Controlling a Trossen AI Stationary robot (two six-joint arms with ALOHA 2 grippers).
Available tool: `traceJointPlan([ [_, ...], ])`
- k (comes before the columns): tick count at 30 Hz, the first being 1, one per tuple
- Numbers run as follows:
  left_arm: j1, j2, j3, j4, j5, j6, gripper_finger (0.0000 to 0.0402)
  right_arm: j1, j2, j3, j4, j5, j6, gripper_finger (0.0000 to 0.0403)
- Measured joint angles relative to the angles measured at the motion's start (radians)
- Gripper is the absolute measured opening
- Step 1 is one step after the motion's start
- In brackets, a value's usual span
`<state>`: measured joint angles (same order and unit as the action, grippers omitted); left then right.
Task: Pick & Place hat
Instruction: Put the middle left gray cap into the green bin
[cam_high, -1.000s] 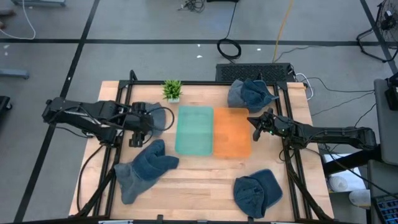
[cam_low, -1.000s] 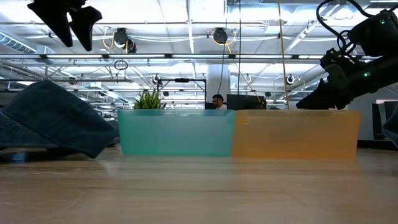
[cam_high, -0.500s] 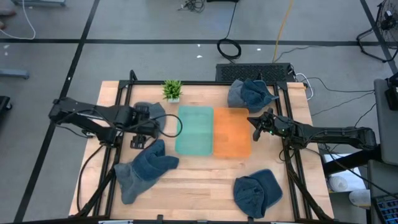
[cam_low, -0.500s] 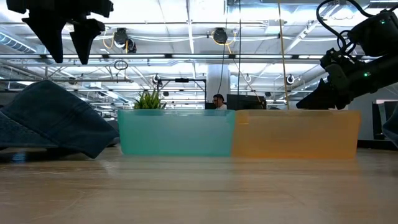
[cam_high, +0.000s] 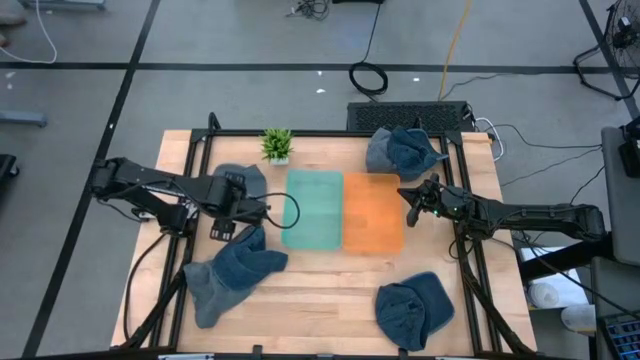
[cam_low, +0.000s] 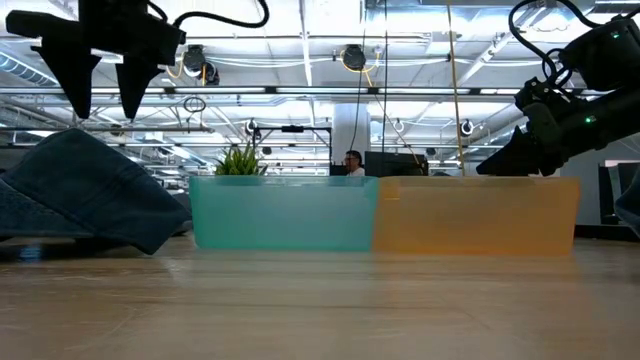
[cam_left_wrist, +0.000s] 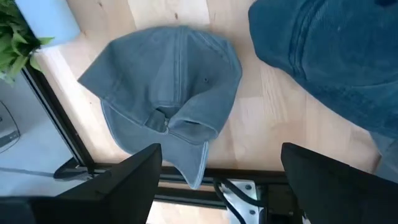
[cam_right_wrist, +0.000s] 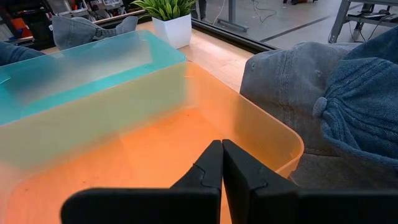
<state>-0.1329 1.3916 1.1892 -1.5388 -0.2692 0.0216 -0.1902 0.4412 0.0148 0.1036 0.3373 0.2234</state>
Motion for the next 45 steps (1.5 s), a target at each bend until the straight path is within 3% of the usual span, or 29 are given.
traceJointPlan([
  [35,0.0,0.01,0.0,0.003,0.007,-0.031,0.0336,0.0,0.0,0.0,0.0,0.0,0.0,0.0],
  [45,0.016,0.09,-0.021,0.032,-0.008,0.025,0.0335,0.0,0.0,0.0,0.0,0.0,0.0,0.0],
])
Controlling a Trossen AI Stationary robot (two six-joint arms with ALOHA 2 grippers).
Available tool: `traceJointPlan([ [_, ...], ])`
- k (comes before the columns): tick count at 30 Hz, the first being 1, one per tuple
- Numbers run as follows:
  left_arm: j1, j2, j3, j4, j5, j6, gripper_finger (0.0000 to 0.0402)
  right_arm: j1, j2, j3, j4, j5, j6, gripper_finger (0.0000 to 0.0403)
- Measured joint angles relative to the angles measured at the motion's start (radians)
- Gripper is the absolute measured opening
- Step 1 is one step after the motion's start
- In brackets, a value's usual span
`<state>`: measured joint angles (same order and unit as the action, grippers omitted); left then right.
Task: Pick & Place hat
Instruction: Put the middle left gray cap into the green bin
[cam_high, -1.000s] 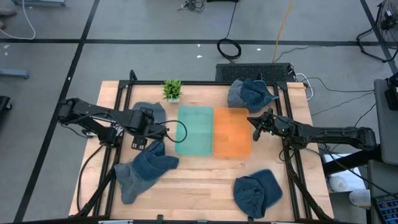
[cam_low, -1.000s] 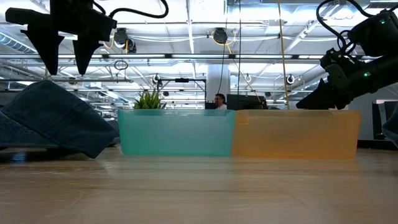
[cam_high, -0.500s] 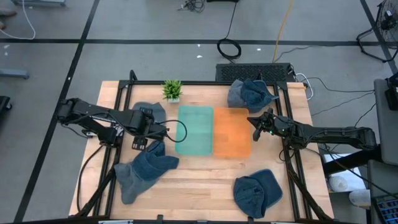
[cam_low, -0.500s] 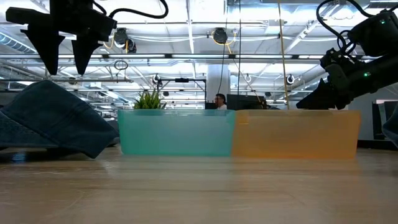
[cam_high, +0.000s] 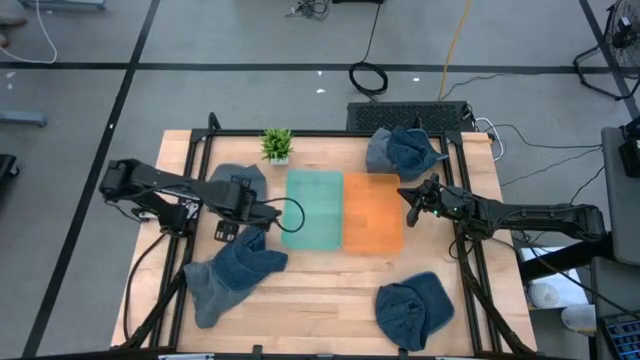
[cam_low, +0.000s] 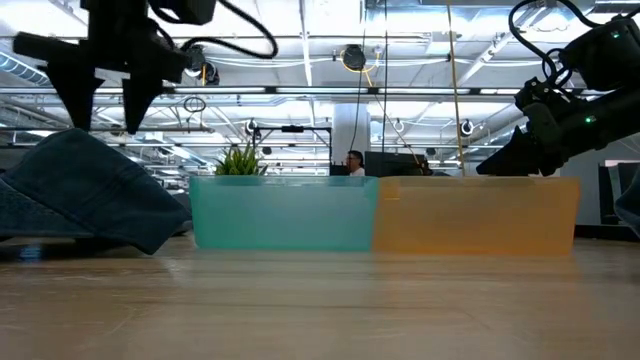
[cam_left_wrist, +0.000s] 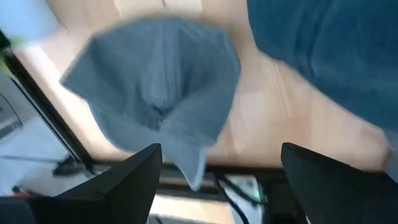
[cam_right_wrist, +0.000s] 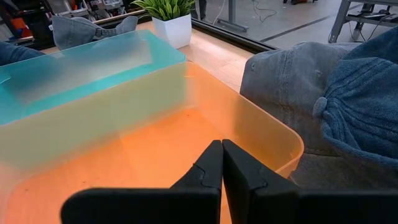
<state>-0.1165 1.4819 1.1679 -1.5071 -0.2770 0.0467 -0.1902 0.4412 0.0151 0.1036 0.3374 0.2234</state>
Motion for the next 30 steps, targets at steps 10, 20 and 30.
traceJointPlan([
  [10,0.039,0.078,0.0,0.028,-0.02,0.046,0.0335,0.0,0.0,0.0,0.0,0.0,0.0,0.0],
  [20,0.048,0.134,-0.049,0.054,0.01,0.032,0.0335,0.0,0.0,0.0,0.0,0.0,0.0,0.0],
  [30,0.052,0.134,-0.216,0.197,-0.036,0.017,0.0335,0.0,0.0,0.0,0.0,0.0,0.0,0.0],
])
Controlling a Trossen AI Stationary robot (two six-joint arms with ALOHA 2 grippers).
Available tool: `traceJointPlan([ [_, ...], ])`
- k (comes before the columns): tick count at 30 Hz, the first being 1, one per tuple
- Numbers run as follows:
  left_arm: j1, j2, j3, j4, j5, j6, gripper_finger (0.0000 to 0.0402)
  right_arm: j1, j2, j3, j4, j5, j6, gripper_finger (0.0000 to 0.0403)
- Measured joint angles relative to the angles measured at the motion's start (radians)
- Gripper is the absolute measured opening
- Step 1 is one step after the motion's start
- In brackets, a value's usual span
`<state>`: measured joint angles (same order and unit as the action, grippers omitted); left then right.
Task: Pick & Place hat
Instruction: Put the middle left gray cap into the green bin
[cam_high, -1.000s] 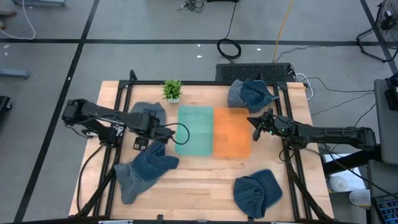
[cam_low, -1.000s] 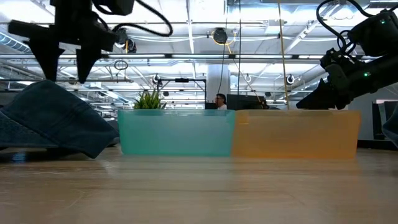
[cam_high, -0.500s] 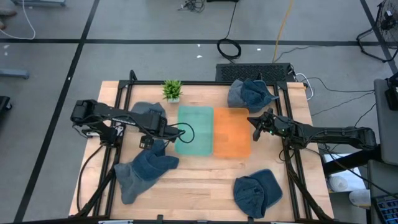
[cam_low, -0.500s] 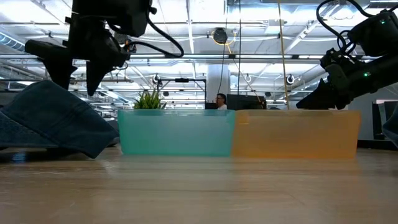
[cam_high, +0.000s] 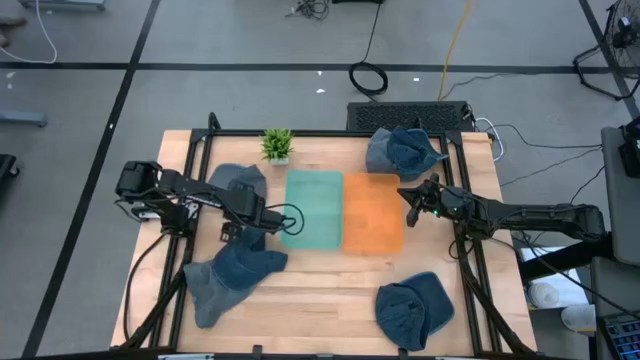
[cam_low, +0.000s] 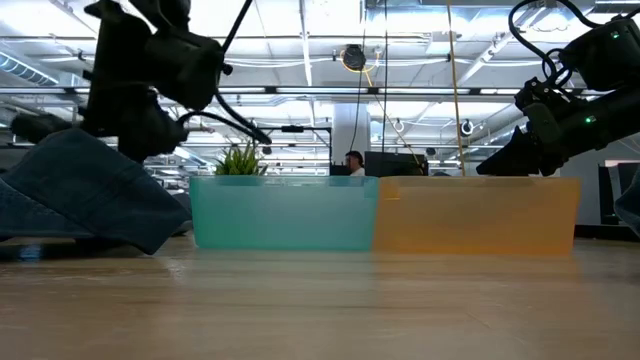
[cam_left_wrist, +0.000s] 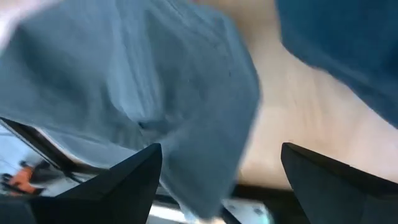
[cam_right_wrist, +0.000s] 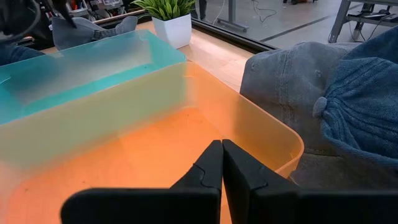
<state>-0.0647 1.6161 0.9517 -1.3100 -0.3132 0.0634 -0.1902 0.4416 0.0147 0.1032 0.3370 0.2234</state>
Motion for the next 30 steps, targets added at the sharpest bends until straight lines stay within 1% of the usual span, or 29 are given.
traceJointPlan([
  [3,0.013,0.0,-0.026,0.024,-0.028,0.027,0.0335,0.0,0.0,0.0,0.0,0.0,0.0,0.0],
  [14,0.039,0.0,-0.043,0.033,-0.028,0.028,0.0335,0.0,0.0,0.0,0.0,0.0,0.0,0.0],
  [17,0.039,0.0,-0.043,0.035,-0.028,0.028,0.0326,0.0,0.0,0.0,0.0,0.0,0.0,0.0],
  [21,0.039,0.0,-0.043,0.036,-0.028,0.028,0.0284,0.0,0.0,0.0,0.0,0.0,0.0,0.0],
  [30,0.039,0.0,-0.043,0.036,-0.029,0.042,0.0154,0.0,0.0,0.0,0.0,0.0,0.0,0.0],
])
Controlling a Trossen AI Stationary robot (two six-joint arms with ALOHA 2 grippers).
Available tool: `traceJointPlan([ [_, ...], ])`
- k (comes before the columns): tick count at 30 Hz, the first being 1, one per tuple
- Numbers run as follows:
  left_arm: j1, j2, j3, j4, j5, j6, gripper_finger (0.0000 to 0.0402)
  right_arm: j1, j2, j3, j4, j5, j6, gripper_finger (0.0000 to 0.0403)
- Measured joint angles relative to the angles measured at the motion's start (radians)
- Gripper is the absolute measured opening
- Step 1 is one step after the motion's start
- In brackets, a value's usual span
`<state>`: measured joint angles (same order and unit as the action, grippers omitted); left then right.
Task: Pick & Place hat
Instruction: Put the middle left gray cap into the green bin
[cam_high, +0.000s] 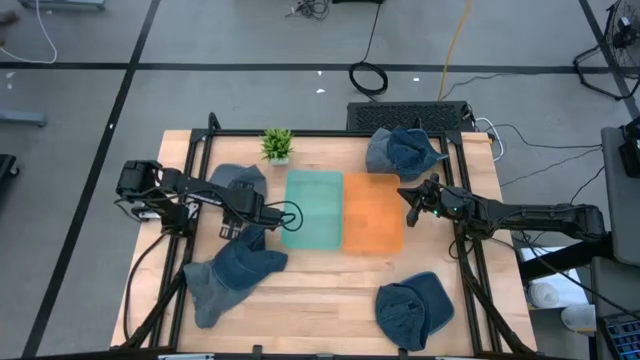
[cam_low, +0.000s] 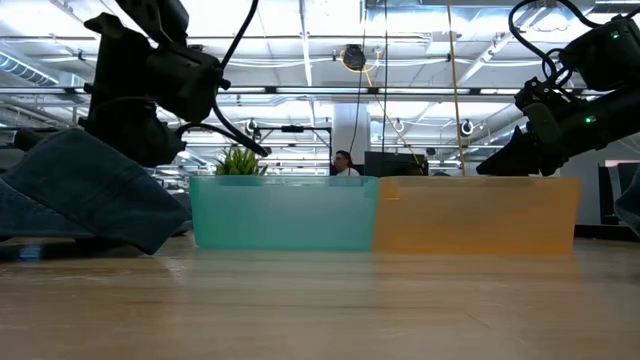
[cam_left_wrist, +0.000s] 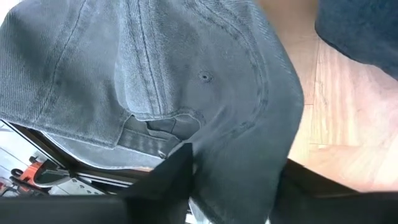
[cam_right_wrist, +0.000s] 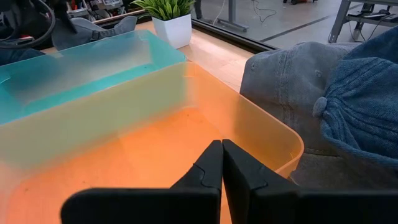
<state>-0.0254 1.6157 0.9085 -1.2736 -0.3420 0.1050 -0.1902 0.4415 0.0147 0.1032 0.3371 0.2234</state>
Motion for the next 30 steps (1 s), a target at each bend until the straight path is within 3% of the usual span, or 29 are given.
traceJointPlan([
  [12,0.0,0.0,0.0,0.025,0.0,-0.011,0.0012,0.0,0.0,0.0,0.0,0.0,0.0,0.0],
  [17,0.0,0.0,0.0,0.005,-0.004,-0.038,0.0009,0.0,0.0,0.0,0.0,0.0,0.0,0.0],
  [24,0.003,-0.009,0.028,-0.112,-0.107,-0.04,0.0005,0.0,0.0,0.0,0.0,0.0,0.0,0.0],
  [30,0.008,-0.066,0.049,-0.142,-0.106,-0.039,0.0004,0.0,0.0,0.0,0.0,0.0,0.0,0.0],
])
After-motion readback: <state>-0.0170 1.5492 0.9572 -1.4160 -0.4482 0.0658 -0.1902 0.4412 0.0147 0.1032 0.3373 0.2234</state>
